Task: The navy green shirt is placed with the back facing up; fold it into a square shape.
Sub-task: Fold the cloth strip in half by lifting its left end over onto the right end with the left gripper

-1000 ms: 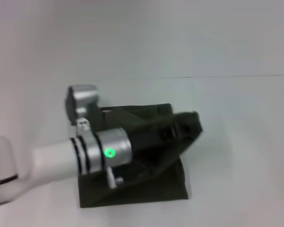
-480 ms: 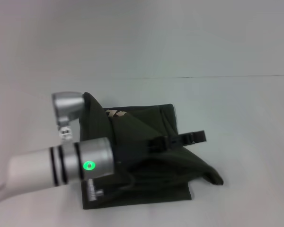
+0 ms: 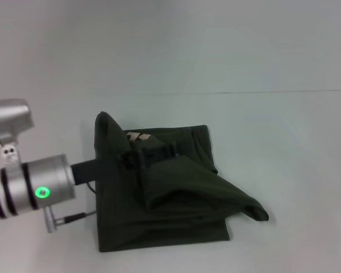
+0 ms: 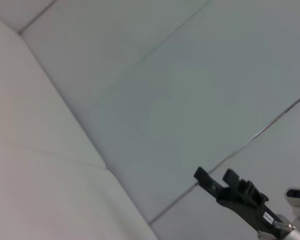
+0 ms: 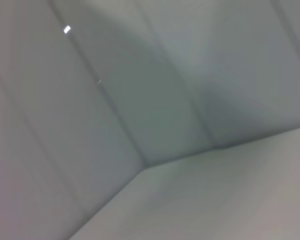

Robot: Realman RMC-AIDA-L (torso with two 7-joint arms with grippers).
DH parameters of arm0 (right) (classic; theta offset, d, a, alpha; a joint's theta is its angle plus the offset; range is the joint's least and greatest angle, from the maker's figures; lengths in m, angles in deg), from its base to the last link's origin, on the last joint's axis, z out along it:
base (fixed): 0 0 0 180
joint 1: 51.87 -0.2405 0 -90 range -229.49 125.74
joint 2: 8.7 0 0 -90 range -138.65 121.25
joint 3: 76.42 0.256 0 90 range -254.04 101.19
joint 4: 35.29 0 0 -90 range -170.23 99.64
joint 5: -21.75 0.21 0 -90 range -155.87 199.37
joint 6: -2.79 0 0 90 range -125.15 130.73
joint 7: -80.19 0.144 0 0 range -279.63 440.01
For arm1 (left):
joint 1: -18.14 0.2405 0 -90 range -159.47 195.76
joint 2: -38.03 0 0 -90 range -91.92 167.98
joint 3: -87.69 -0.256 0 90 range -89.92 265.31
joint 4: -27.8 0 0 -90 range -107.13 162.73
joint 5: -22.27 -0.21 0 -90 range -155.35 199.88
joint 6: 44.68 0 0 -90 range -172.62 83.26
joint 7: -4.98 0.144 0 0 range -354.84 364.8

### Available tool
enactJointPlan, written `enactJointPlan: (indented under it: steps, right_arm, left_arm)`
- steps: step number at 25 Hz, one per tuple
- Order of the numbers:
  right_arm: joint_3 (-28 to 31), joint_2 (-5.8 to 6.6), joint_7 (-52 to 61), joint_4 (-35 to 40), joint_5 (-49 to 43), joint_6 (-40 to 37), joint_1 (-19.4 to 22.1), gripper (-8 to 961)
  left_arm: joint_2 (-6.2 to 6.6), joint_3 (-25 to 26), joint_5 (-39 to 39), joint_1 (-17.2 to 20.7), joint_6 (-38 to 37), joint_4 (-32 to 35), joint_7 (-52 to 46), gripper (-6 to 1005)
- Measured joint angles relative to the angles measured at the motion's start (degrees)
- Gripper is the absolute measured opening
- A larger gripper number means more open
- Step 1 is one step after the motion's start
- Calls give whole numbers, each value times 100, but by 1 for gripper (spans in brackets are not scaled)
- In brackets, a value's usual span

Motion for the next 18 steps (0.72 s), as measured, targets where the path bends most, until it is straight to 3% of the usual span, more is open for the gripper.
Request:
enactJointPlan:
  steps: [1, 3, 11, 18]
  right_arm:
    - [-355, -25, -3, 1, -125, 20, -134, 898]
    - [-521, -57, -11, -3, -243, 22, -224, 898]
    - [-1122, -388, -59, 32, -1290, 51, -930, 898]
    - [-1579, -525, -242, 38, -1460, 72, -1242, 898]
  left_arm:
    - [16, 4, 1, 53, -12, 116, 18, 782]
    - [28, 7, 1, 96, -25, 217, 42, 825]
    - [476, 144, 5, 525, 15, 534, 893, 846]
    - [488, 332, -12, 832, 54, 551, 1785, 846]
